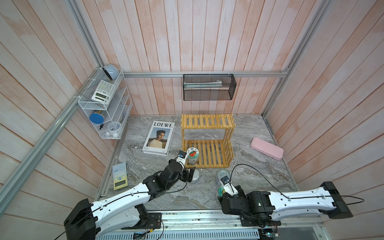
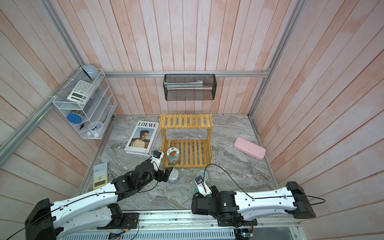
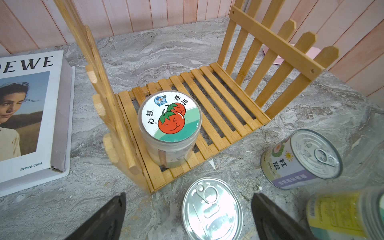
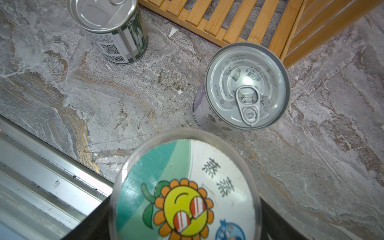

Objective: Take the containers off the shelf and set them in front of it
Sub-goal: 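Place the container at the center of the board, then pick up a container from the shelf.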

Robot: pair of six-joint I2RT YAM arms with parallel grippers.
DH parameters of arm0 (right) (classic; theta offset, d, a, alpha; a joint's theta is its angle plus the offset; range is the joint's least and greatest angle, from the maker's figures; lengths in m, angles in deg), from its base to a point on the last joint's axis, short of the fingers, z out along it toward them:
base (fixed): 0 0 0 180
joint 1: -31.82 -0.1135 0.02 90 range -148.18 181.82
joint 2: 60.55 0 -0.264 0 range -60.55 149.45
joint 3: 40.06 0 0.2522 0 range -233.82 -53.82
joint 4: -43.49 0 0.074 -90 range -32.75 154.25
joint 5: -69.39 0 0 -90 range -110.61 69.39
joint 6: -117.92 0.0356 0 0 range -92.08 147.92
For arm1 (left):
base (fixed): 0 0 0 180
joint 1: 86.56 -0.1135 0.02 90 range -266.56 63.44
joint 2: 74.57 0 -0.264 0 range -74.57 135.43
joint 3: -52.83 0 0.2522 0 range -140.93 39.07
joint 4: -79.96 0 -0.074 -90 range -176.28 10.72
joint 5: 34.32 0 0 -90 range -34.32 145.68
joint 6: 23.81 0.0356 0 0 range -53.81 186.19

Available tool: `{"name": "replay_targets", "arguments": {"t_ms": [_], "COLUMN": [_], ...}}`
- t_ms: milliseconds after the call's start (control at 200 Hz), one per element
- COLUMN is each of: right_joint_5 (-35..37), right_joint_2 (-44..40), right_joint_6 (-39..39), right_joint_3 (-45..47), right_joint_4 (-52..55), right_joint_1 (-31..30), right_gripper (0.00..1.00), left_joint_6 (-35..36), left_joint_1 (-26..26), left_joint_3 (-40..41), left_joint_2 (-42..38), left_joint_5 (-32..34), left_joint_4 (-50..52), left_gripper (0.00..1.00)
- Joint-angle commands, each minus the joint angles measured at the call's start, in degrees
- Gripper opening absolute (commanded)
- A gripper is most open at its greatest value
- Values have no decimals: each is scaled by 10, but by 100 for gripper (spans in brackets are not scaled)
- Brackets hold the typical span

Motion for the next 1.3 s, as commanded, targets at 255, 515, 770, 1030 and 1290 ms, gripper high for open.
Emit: {"name": "replay_targets", "arguments": {"t_ms": [255,515,770,1030,1290], "right_joint_5": [36,36,43,50,80], "right_joint_2": [-59,-60,-75,-96,-136], "right_joint_6": [41,40,43,33,25], "right_joint_3": [57,55,23,-9,-40], "right_joint_4": [-24,-22,20,43,76], "right_joint_1": [-3,-3,-3,-3,-3], "right_gripper": [58,83,98,98,98], "left_joint_6": [5,7,11,8,-8], "left_joint_1": [-3,-3,-3,-3,13], "left_joint_3": [-25,-36,-47,-78,-173], "left_joint_2": [2,15,20,40,100], "left_joint_5": [7,3,2,-1,55], "left_joint_4": [8,9,16,41,140], "left_gripper": [100,100,100,100,100]}}
